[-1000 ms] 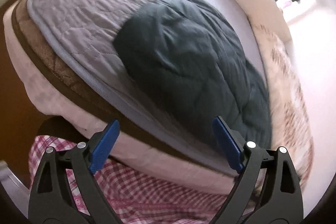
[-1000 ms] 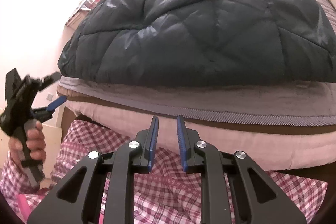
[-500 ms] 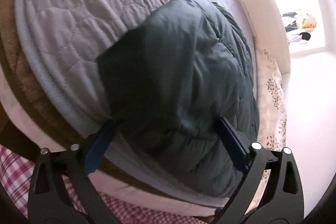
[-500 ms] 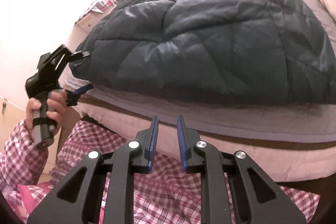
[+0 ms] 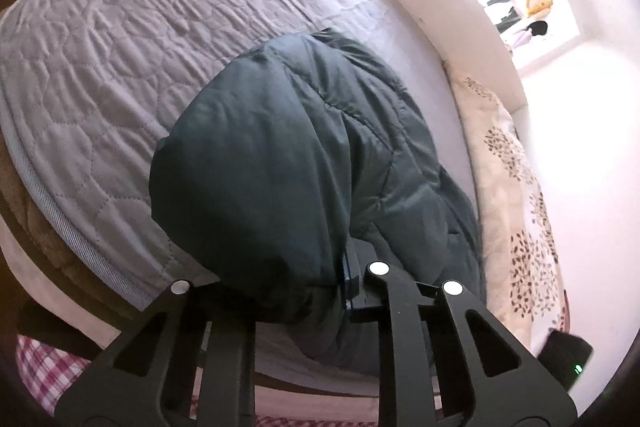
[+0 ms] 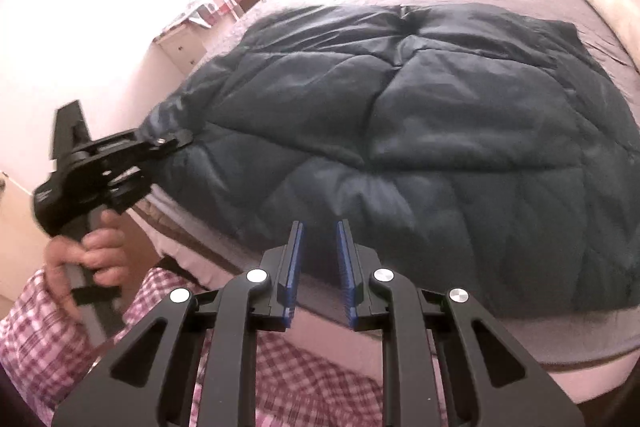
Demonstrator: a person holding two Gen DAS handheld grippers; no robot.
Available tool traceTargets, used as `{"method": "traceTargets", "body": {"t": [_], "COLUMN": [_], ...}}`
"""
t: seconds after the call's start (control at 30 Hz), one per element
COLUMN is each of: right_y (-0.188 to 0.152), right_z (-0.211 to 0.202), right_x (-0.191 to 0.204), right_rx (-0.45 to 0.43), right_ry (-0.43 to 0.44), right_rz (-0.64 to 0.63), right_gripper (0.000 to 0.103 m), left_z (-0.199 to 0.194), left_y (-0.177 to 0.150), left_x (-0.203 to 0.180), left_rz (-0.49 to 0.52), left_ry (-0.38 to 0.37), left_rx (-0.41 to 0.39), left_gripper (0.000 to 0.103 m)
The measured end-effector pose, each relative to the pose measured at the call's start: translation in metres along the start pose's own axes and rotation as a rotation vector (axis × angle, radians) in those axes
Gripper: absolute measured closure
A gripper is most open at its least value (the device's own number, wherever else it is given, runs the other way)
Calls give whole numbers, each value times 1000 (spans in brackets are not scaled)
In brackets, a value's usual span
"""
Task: Fold large clothes
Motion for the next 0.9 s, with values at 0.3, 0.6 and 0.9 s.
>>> {"method": "traceTargets", "body": {"t": [0.3, 0.6, 0.9], "right_y": [14, 9, 7], "right_z": [57, 18, 51], "right_x": [-3, 5, -5], "right_rx": [124, 65, 166], "right_ry": [-66, 50, -43], "right_rz": [13, 14, -4], "right_gripper": [85, 85, 85], "left_z": [-22, -58, -72], "left_y": [5, 14, 1], "left_x": [9, 20, 3], "left_rz": [21, 10, 91], "left_ry": [-21, -7, 41], "left_rx": [-33, -83, -105], "left_gripper": [89, 90, 90]}}
Point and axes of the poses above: each gripper's, at about its wrist camera, not at the fingertips, and z roughly the way its jaws point, x to its left, y to its top, the point moved 2 cm from there along z, roughly the way its jaws point, and after that the axes turned 14 degrees about x, right-handed, at the moved point
